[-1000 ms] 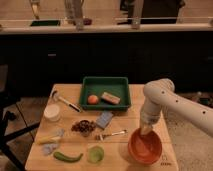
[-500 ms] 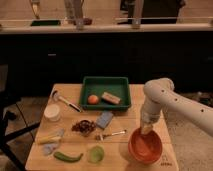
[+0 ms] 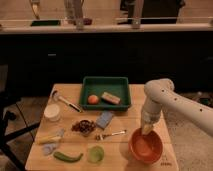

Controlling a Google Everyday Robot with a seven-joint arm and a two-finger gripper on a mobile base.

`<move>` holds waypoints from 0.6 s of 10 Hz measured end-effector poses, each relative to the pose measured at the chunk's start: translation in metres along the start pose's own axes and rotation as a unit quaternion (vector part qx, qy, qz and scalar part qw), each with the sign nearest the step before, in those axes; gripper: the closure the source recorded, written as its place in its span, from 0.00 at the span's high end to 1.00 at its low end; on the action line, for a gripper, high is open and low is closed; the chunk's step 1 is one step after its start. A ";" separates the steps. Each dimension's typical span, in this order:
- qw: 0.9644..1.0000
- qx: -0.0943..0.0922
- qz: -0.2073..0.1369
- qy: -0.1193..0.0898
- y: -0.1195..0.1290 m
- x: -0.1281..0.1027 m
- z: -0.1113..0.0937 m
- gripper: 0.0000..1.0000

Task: Stack bowls on top of each other

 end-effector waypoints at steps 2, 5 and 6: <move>1.000 -0.003 0.001 -0.001 0.000 0.001 0.002 0.04; 1.000 -0.011 0.004 -0.005 0.000 0.004 0.007 0.04; 1.000 -0.013 0.004 -0.006 0.000 0.004 0.008 0.04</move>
